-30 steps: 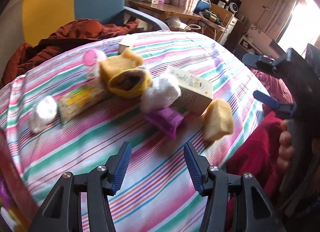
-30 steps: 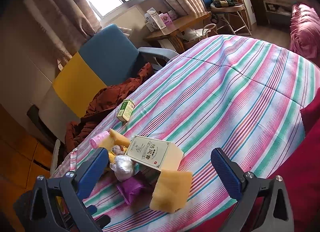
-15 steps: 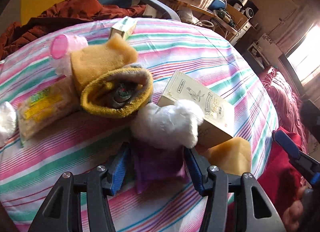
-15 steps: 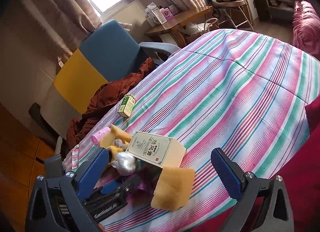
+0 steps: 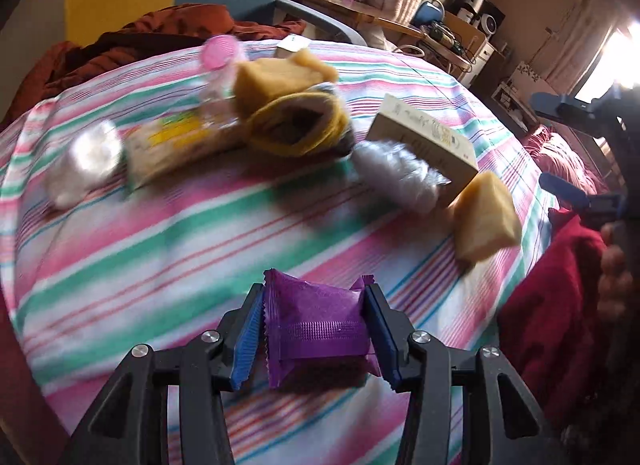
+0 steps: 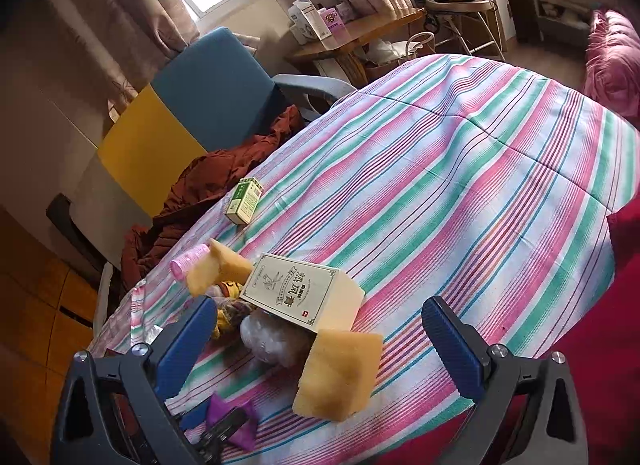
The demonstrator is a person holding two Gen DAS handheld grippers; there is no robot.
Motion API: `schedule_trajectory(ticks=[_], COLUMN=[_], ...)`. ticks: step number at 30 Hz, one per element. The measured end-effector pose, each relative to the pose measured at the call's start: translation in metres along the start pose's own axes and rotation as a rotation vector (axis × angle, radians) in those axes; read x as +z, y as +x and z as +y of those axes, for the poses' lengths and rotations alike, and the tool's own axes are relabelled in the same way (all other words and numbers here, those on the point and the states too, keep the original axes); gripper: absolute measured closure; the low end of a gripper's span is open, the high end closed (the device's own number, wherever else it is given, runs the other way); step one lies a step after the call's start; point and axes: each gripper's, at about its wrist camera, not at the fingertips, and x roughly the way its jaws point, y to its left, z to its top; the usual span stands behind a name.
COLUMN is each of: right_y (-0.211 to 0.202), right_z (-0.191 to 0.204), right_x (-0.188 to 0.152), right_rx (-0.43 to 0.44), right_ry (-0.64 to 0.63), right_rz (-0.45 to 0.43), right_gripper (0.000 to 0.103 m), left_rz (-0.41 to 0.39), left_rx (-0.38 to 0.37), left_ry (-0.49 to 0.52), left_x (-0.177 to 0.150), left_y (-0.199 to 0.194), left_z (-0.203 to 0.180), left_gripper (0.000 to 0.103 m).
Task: Organize objects
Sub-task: 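Grasp the larger purple packet with the left tool, then grasp the cream printed box with the right tool while the left tool holds the purple packet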
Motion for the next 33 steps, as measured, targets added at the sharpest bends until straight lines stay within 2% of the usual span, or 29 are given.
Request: schedule_trajectory(ticks=[4, 8, 11, 18, 22, 24, 26, 27, 31, 33], right_y=[0.006, 0.02, 0.035, 0.087, 0.118, 0.128, 0.134, 0.134, 0.123, 0.11], right_z=[0.009, 0.025, 0.044, 0.071, 0.069, 0.069, 0.067, 0.065, 0.059, 0.059], right_x=[-0.002, -0.001, 0.006, 0.017, 0.013, 0.01, 0.01, 0.011, 0.012, 0.014], right_rx=[-0.03, -0.044, -0.089, -0.188, -0.189, -0.203, -0.21, -0.206, -0.178, -0.164], right_ry=[-0.05, -0.148, -0.299, -0.626, -0.67, -0.679, -0.659, -0.654, -0.607, -0.586], right_rz=[0.034, 0.104, 0.136, 0.295, 0.406, 0.417, 0.415, 0.414, 0.397, 0.361], right_gripper=[0.0, 0.0, 0.0, 0.006, 0.011, 0.026, 0.046, 0.05, 0.051, 0.051], left_rz=[-0.02, -0.023, -0.021, -0.032, -0.036, -0.035, -0.034, -0.036, -0.043, -0.05], left_rx=[0.007, -0.001, -0.011, -0.039, -0.044, -0.044, -0.043, -0.043, -0.038, -0.031], left_ry=[-0.019, -0.03, -0.042, -0.062, -0.065, -0.065, -0.062, -0.061, -0.056, -0.046], left_x=[-0.024, -0.032, -0.03, -0.028, -0.031, -0.031, -0.03, -0.03, -0.031, -0.032], left_y=[-0.018, -0.024, -0.021, -0.019, -0.022, -0.021, -0.021, -0.02, -0.02, -0.021], left_z=[0.016, 0.021, 0.022, 0.024, 0.027, 0.027, 0.027, 0.026, 0.026, 0.024], left_gripper=[0.053, 0.053, 0.053, 0.053, 0.053, 0.053, 0.053, 0.053, 0.053, 0.053])
